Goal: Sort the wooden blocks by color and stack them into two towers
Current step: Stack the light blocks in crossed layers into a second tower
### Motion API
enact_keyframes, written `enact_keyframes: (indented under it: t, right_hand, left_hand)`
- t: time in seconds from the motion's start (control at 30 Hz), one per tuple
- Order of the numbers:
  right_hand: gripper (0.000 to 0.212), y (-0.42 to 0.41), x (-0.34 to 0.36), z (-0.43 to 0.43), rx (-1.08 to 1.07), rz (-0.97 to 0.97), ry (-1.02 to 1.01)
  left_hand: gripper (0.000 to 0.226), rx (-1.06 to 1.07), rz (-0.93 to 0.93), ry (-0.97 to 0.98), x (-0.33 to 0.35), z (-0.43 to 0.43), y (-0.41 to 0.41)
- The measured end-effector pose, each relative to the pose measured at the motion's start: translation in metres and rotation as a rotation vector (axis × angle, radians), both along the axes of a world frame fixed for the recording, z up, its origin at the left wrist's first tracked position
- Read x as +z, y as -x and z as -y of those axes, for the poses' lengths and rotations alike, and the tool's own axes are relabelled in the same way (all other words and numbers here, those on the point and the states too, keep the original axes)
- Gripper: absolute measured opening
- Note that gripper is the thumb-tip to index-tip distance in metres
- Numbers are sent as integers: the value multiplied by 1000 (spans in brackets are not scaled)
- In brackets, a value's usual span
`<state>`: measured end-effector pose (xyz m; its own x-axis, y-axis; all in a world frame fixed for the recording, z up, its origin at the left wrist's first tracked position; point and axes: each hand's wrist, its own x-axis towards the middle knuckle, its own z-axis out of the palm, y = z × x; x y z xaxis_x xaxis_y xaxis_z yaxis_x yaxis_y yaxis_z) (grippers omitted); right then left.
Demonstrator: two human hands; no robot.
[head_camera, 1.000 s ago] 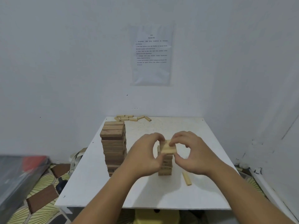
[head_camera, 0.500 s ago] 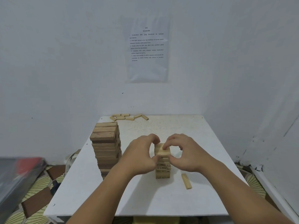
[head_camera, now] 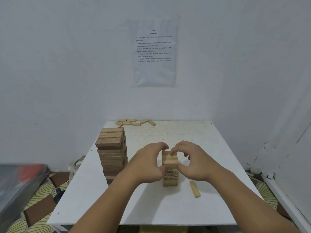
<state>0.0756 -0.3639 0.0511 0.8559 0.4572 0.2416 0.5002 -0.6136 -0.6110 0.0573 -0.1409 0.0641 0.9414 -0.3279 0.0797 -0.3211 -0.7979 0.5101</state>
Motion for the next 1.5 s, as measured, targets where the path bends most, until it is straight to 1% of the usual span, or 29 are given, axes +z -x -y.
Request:
enact_keyframes:
  t: [0.1, 0.17, 0.2, 0.27, 0.33, 0.4, 0.57, 0.8, 0.9, 0.97, 1.0, 1.03, 1.1, 1.17, 1.23, 1.3, 1.33, 1.4, 1.5]
  right_hand:
    - [51, 0, 0, 0, -8, 1, 16]
    - [59, -1, -1, 0, -31, -32, 50]
    - [60, -1, -1, 0, -43, -58, 68]
    - [53, -2, 0, 0, -51, -90, 89]
    - [47, -3, 1, -1, -52, -102, 75]
    - [46, -3, 3, -2, -56, -113, 59]
    - [45, -1, 5, -4, -70, -142, 25]
    - [47, 0, 4, -5, -82, -160, 6]
    - [57, 4, -2, -4, -117, -166, -8]
    - [66, 9, -7, -4, -174, -181, -98]
    - [66, 13, -9, -6, -208, -218, -204]
    - [63, 18, -10, -9, -248, -284, -339]
    - [53, 27, -14, -22, -318, -436, -600]
    - [53, 34, -16, -38, -368, -519, -774]
    - [52, 38, -16, -49, -371, -555, -886]
    - [38, 41, -11, -59, -382, -625, -968]
    - [35, 46, -5, -63, -391, -650, -993]
    - [39, 47, -5, -66, -392, -651, -1012]
    - [41, 44, -13, -67, -391, -658, -1050]
  left_hand:
    - [72, -9, -28, -6, 4, 2, 0]
    - [72, -11, -52, -10, 6, 3, -1]
    - [71, -9, -58, -11, 7, 4, -1]
    - [74, -3, -68, -8, 7, 4, -2]
    - [76, 1, -70, -8, 8, 5, -3]
    - [76, 3, -71, -9, 9, 6, -4]
    - [77, -12, -67, -5, 10, 7, -5]
    - [76, 1, -90, 51, 8, 7, -8]
    - [83, 12, -110, 97, 3, 6, -6]
    - [88, 35, -109, 169, -2, 5, -2]
    - [83, 49, -102, 218, -4, 6, 2]
    - [74, 70, -103, 289, -8, 9, 6]
    - [58, 155, -128, 492, -15, 18, 16]
    - [56, 258, -152, 663, -25, 31, 22]
    - [56, 319, -166, 741, -34, 43, 22]
    - [56, 336, -195, 794, -39, 52, 21]
    - [55, 339, -214, 824, -41, 55, 21]
    - [56, 341, -246, 872, -41, 59, 20]
    - [56, 336, -245, 882, -42, 64, 19]
